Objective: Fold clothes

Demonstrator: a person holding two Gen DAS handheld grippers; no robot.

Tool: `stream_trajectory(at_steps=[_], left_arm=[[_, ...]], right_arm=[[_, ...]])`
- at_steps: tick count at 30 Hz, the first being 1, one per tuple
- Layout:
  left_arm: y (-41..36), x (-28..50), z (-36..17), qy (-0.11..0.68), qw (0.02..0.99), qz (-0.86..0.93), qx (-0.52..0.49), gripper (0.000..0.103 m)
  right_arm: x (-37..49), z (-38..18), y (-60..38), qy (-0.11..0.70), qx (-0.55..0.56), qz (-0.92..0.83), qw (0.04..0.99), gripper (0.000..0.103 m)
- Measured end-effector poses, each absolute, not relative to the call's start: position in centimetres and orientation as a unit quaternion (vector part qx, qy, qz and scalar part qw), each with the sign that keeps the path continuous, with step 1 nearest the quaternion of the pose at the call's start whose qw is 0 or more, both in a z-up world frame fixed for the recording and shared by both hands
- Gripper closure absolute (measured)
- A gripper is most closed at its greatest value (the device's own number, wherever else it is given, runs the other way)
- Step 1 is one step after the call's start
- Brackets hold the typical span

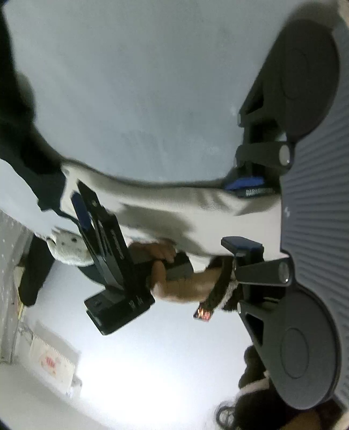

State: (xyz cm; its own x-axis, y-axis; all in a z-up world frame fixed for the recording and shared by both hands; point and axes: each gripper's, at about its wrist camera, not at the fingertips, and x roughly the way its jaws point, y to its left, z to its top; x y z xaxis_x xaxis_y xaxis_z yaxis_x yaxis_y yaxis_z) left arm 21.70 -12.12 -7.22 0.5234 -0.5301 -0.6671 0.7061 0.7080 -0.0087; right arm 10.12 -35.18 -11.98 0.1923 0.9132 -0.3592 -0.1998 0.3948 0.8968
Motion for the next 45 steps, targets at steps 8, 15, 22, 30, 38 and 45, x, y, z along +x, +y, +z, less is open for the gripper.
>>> stream_trajectory(at_steps=[8, 15, 22, 30, 38, 45], left_arm=[[-12.2, 21.7, -7.2, 0.331, 0.861, -0.363, 0.134, 0.035], [-12.6, 20.9, -7.1, 0.331, 0.844, -0.4, 0.136, 0.035], [-14.8, 19.5, -7.3, 0.319, 0.833, -0.425, 0.156, 0.035], [-15.9, 19.3, -7.9, 0.294, 0.844, -0.42, 0.156, 0.029], [-16.3, 19.2, -8.4, 0.284, 0.846, -0.42, 0.163, 0.022], [-16.3, 19.2, -8.4, 0.284, 0.846, -0.42, 0.162, 0.02]], right_arm=[[11.3, -13.9, -34.2, 0.434, 0.479, 0.427, 0.632, 0.067], [10.3, -13.1, -36.7, 0.351, 0.529, 0.43, 0.641, 0.064], [9.7, -12.0, -38.9, 0.329, 0.529, 0.413, 0.664, 0.064], [7.8, -11.8, -40.3, 0.354, 0.499, 0.354, 0.707, 0.064], [5.0, -10.8, -38.4, 0.392, 0.415, 0.374, 0.731, 0.062], [3.7, -9.9, -35.1, 0.453, 0.301, 0.379, 0.749, 0.094]])
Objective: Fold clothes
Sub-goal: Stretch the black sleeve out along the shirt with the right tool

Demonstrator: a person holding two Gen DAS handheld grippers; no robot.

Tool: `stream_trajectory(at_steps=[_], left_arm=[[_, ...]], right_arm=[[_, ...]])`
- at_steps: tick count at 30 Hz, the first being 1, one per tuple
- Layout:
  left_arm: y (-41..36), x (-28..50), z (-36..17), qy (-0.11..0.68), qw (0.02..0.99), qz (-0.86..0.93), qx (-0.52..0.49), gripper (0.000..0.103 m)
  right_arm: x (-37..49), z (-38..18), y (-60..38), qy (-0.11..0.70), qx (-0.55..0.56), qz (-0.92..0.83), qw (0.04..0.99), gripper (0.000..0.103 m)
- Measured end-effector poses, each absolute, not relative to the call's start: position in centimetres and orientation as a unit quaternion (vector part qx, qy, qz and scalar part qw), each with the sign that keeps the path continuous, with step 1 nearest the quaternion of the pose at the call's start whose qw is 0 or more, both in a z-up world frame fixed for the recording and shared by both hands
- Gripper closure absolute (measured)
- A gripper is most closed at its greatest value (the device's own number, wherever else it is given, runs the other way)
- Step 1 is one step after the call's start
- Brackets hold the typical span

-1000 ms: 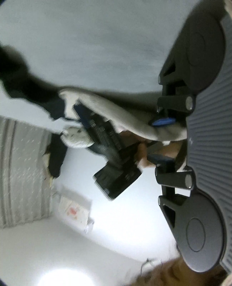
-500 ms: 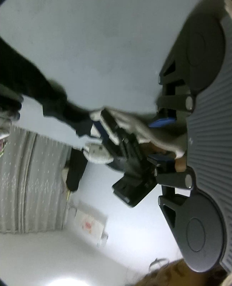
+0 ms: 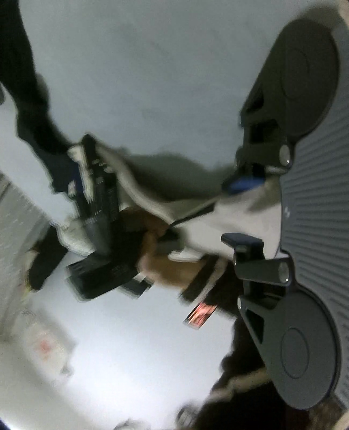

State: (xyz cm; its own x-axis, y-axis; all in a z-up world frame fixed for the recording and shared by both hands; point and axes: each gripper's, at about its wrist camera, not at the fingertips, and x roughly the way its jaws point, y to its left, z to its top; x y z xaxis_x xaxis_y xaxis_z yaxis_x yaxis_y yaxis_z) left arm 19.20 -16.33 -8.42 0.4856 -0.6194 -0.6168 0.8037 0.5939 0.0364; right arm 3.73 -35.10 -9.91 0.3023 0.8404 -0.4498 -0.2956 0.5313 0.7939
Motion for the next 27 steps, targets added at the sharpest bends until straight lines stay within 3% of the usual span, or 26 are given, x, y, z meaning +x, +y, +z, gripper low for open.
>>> stream_trajectory(at_steps=[5, 10, 15, 17, 27], left_arm=[[-16.3, 19.3, -8.4, 0.284, 0.846, -0.421, 0.161, 0.019], [-16.3, 19.3, -8.4, 0.285, 0.846, -0.421, 0.162, 0.019], [-16.2, 19.3, -8.2, 0.286, 0.844, -0.425, 0.159, 0.019], [-16.1, 19.3, -8.0, 0.283, 0.844, -0.427, 0.158, 0.019], [-16.3, 19.0, -7.2, 0.25, 0.853, -0.439, 0.129, 0.019]], right_arm=[[2.9, -9.1, -37.0, 0.46, 0.358, 0.384, 0.716, 0.095], [2.5, -11.0, -37.3, 0.516, 0.331, 0.343, 0.711, 0.1], [2.7, -9.0, -38.4, 0.48, 0.301, 0.338, 0.752, 0.079], [3.2, -7.7, -39.7, 0.458, 0.286, 0.309, 0.783, 0.056], [6.5, -4.6, -49.6, 0.347, 0.207, -0.009, 0.915, 0.055]])
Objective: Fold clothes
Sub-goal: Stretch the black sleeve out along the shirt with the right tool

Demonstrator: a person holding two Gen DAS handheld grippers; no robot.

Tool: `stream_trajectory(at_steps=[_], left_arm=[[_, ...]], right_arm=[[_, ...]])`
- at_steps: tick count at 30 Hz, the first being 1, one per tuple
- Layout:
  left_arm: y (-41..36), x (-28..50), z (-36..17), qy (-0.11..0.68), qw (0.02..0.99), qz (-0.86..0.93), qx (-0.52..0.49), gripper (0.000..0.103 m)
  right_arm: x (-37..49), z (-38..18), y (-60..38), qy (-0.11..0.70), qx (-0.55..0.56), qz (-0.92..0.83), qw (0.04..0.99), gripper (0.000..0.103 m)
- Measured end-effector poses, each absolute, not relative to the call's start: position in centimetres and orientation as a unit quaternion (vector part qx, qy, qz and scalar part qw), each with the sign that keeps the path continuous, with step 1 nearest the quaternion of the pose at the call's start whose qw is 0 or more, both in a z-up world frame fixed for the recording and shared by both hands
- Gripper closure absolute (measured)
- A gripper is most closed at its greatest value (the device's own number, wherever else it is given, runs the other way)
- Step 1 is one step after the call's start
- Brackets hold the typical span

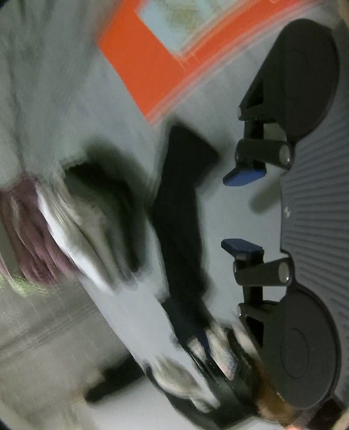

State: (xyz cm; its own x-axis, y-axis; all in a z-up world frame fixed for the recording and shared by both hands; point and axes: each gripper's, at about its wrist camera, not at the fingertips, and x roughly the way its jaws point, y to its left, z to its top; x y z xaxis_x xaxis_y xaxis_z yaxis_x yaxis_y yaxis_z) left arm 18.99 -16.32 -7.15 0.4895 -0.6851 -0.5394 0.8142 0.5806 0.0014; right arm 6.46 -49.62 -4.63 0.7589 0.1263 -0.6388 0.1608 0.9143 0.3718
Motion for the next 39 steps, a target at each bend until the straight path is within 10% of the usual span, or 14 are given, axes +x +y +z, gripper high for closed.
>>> stream_trajectory(at_steps=[17, 24, 27, 39], left_arm=[[-16.4, 19.4, -7.7, 0.263, 0.852, -0.434, 0.125, 0.019], [-16.4, 19.3, -7.6, 0.257, 0.856, -0.432, 0.122, 0.019], [-16.4, 19.5, -7.6, 0.257, 0.856, -0.433, 0.116, 0.019], [-16.7, 19.6, -8.0, 0.267, 0.849, -0.439, 0.12, 0.019]], right_arm=[[8.5, -4.9, -55.3, 0.329, 0.35, -0.097, 0.871, 0.055], [10.5, -6.5, -51.5, 0.351, 0.203, -0.15, 0.902, 0.055], [11.5, -7.0, -49.1, 0.343, 0.109, -0.164, 0.919, 0.095], [16.5, -4.8, -52.8, 0.288, -0.025, -0.26, 0.922, 0.097]])
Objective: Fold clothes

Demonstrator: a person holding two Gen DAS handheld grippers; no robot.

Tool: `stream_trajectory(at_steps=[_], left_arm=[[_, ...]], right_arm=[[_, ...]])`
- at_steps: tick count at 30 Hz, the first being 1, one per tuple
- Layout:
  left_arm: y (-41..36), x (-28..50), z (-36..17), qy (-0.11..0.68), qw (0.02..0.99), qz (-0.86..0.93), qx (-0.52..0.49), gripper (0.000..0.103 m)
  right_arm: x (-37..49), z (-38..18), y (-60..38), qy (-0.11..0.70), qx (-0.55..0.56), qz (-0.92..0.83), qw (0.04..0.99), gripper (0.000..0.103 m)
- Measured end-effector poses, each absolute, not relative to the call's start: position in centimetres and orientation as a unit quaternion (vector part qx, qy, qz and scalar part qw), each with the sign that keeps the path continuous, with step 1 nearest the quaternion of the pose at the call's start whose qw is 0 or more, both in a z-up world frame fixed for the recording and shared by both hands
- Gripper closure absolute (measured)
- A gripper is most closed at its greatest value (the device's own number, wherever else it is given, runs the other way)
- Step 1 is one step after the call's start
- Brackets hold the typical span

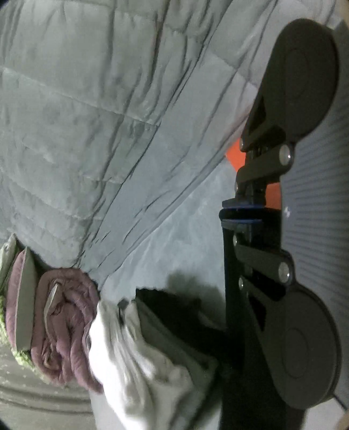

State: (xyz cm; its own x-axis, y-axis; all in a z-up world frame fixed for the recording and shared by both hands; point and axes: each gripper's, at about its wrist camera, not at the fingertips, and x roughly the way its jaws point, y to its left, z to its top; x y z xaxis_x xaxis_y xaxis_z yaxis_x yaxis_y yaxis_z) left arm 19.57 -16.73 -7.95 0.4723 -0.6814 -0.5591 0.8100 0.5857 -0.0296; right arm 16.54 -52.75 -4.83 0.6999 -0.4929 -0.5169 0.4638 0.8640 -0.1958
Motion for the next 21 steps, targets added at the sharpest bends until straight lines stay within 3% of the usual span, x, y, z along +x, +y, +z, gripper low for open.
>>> stream_trajectory(at_steps=[10, 13, 14, 16, 21], left_arm=[[-16.8, 19.6, -8.2, 0.276, 0.839, -0.452, 0.123, 0.019], [-16.8, 19.6, -8.3, 0.277, 0.84, -0.452, 0.12, 0.018], [-16.8, 19.6, -8.3, 0.277, 0.84, -0.451, 0.12, 0.017], [-16.8, 19.6, -8.3, 0.277, 0.84, -0.451, 0.118, 0.017], [-16.6, 19.9, -8.2, 0.281, 0.844, -0.443, 0.109, 0.016]], right_arm=[[21.0, -8.7, -54.7, 0.337, -0.045, -0.27, 0.901, 0.093], [20.6, -8.2, -54.4, 0.332, -0.04, -0.274, 0.901, 0.083], [20.3, -8.0, -54.3, 0.33, -0.035, -0.276, 0.902, 0.07], [19.8, -7.5, -53.9, 0.322, -0.031, -0.279, 0.904, 0.055], [18.8, -6.2, -52.2, 0.322, -0.025, -0.274, 0.906, 0.053]])
